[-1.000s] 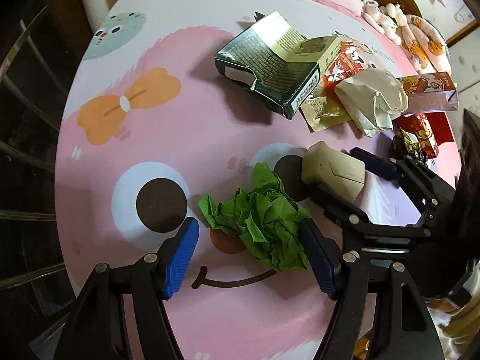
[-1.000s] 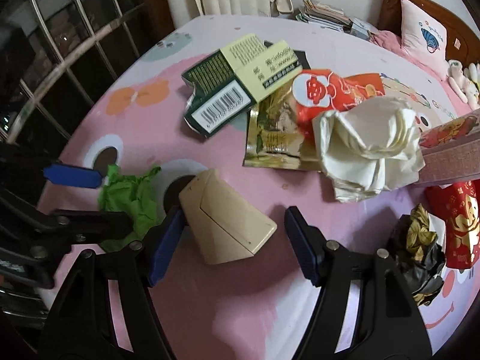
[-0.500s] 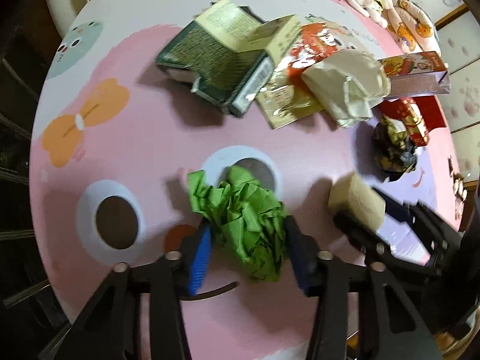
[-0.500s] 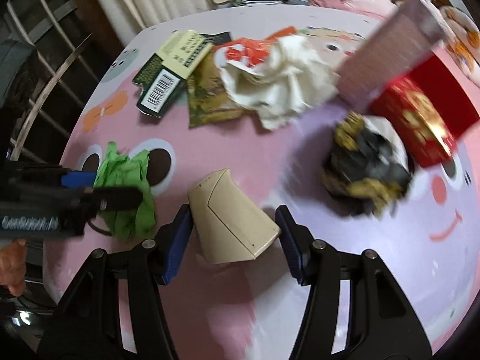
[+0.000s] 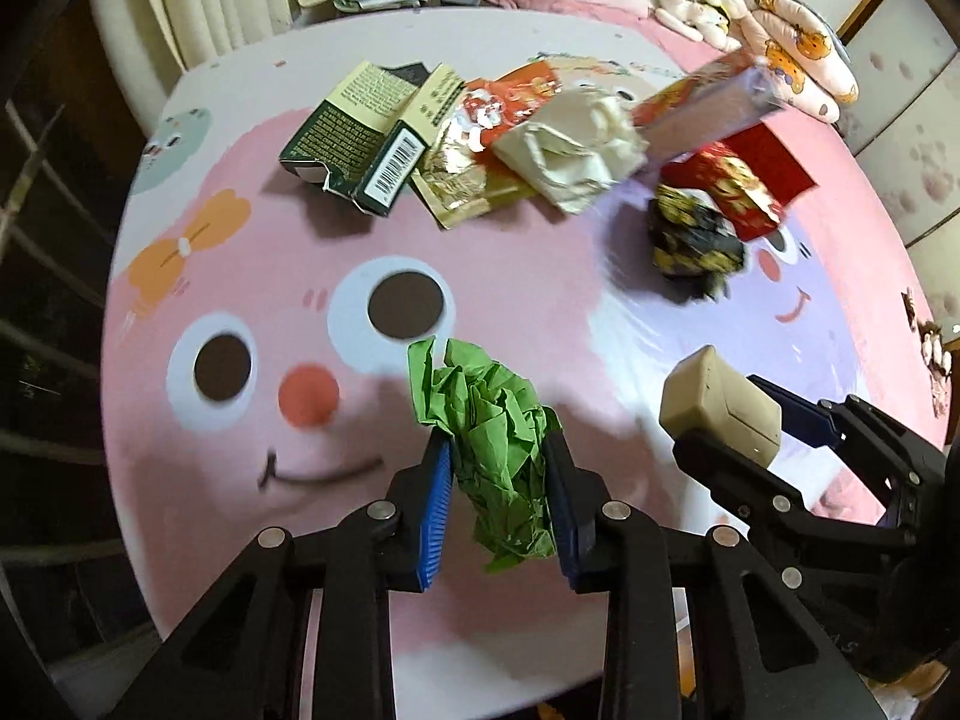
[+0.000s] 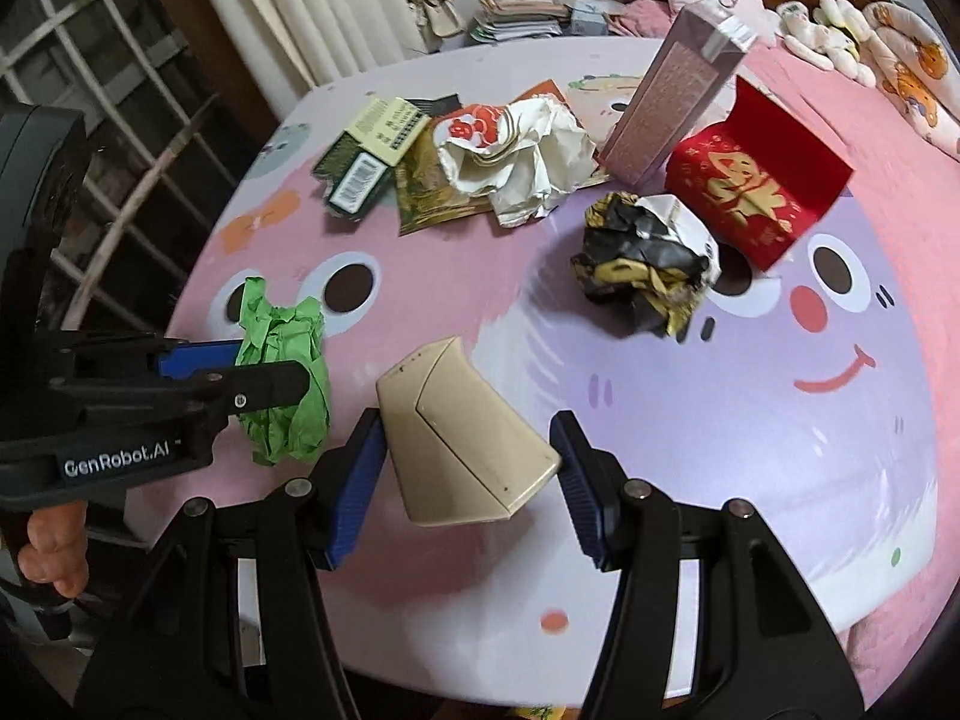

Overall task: Collect trash
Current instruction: 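Carry green paper and beige cup over the bin and open both tools, then raise both tools back over the table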

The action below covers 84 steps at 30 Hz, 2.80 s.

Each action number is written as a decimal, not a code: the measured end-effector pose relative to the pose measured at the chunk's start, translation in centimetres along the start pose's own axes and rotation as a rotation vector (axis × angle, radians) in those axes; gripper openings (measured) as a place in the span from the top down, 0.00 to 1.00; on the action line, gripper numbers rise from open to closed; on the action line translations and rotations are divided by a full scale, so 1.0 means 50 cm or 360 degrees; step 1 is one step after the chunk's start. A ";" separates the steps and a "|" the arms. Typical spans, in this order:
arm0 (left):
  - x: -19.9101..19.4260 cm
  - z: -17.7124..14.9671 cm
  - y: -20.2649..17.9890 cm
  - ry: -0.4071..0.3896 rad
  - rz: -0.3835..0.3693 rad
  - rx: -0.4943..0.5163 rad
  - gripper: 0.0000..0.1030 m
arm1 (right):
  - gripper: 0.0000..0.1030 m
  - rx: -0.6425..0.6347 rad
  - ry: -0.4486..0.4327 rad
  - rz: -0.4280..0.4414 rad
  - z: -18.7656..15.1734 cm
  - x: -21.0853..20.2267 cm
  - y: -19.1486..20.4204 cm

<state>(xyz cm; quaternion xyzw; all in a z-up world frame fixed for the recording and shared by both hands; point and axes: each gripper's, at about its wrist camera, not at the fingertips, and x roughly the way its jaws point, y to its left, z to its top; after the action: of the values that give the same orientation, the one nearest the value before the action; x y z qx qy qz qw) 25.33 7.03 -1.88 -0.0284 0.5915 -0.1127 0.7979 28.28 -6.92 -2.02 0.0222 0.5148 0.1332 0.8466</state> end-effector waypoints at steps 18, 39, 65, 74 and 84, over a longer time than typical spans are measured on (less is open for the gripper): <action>-0.069 -0.404 -0.253 -0.0052 0.0179 -0.0173 0.72 | 0.49 -0.0129 0.0153 0.0246 -0.357 -0.185 -0.074; 0.383 -0.600 -0.227 0.0282 0.0159 0.0023 0.70 | 0.49 0.0582 0.0487 0.0082 -0.738 0.237 -0.232; 0.504 -0.617 -0.131 0.0276 0.0163 0.0063 0.16 | 0.35 0.0692 0.0449 -0.0073 -0.768 0.364 -0.230; 0.270 -0.564 -0.156 0.0070 0.0140 0.0066 0.16 | 0.35 0.0650 0.0297 -0.0082 -0.656 0.136 -0.171; 0.029 -0.501 -0.172 -0.0066 0.0129 0.0116 0.16 | 0.35 0.0646 0.0159 -0.0065 -0.568 -0.085 -0.106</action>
<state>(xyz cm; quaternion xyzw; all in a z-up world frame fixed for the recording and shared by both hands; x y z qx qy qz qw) 0.67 0.55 -9.18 0.0222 0.5710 -0.1012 0.8144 2.60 -15.92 -12.58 0.1750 0.5727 0.0105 0.8008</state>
